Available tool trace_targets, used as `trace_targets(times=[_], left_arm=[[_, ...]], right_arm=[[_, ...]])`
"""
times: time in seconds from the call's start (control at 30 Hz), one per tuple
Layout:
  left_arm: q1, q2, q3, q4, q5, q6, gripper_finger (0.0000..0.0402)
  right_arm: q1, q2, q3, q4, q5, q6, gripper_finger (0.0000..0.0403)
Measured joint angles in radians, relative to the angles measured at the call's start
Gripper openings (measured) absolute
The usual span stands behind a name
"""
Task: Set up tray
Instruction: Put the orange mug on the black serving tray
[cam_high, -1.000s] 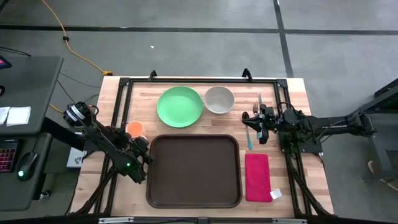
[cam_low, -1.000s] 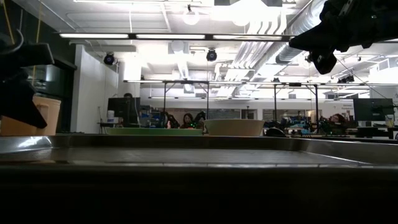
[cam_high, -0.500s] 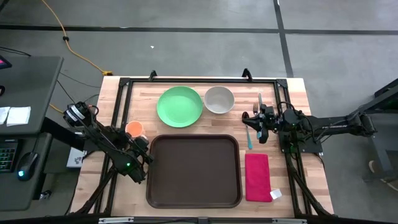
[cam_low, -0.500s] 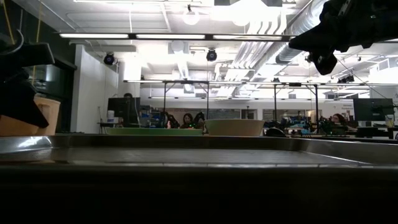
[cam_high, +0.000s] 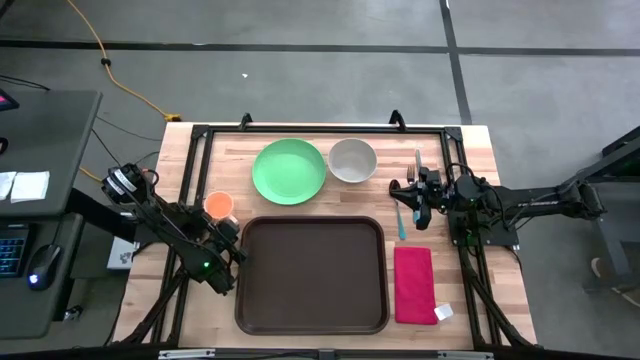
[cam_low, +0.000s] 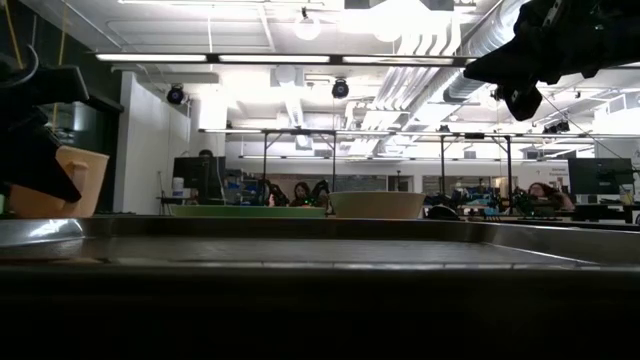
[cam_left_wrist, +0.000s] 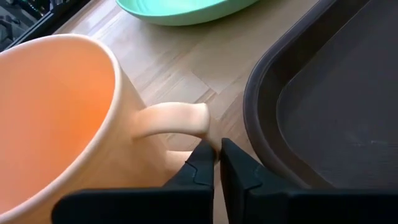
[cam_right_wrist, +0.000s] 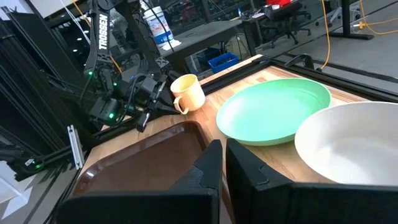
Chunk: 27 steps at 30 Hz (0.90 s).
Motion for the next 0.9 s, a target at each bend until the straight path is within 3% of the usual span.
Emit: trace_targets(times=[0.53,0.7,0.9], left_arm=[[0.0,-0.018,0.003,-0.006,-0.046,-0.042,0.0032],[0.0,-0.049,0.069,-0.097,-0.075,-0.037,0.0032],[0.0,-0.104,0.196,-0.177,-0.118,0.082,0.0031]], right_arm=[[0.0,0.0,0.0,0.0,0.0,0.0,0.0],[0.0,0.0,0.0,0.0,0.013,0.0,0.0],[0.0,0.0,0.0,0.0,0.014,-0.004,0.0]])
